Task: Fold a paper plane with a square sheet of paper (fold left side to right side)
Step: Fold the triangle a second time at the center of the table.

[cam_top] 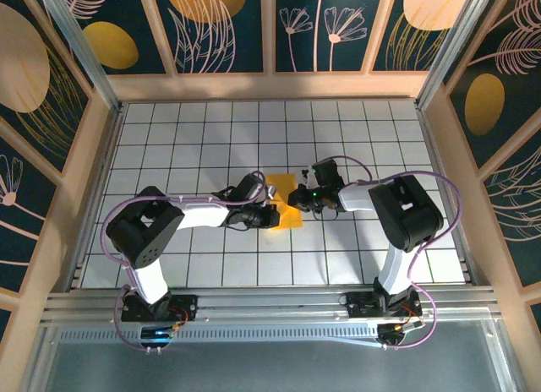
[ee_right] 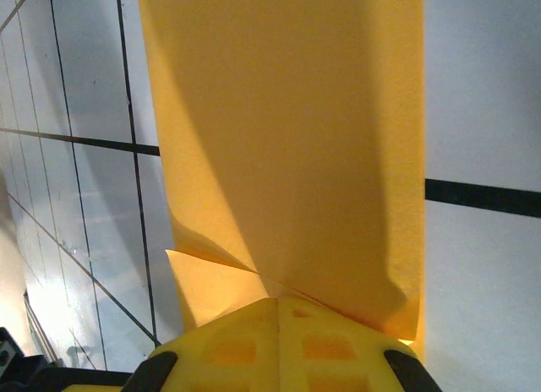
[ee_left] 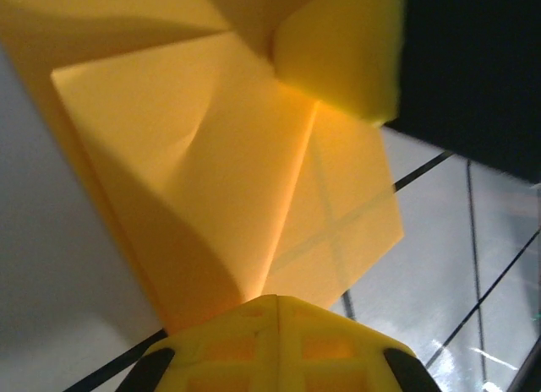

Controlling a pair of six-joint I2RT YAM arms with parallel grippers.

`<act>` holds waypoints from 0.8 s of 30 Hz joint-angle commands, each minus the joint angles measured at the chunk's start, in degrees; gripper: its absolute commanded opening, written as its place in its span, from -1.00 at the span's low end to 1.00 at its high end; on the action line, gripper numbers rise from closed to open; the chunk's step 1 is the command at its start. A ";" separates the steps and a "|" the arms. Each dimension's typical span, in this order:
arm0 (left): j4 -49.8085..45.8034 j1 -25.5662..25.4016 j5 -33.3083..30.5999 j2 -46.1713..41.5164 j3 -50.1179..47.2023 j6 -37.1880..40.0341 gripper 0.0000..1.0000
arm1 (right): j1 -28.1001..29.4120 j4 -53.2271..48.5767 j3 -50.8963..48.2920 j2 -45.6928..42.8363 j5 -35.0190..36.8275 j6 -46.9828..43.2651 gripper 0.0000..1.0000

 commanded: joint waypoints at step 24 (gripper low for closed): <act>-0.60 0.33 0.88 7.52 8.58 -0.01 -1.00 | -0.40 -1.75 -2.39 2.23 0.70 -0.34 -1.00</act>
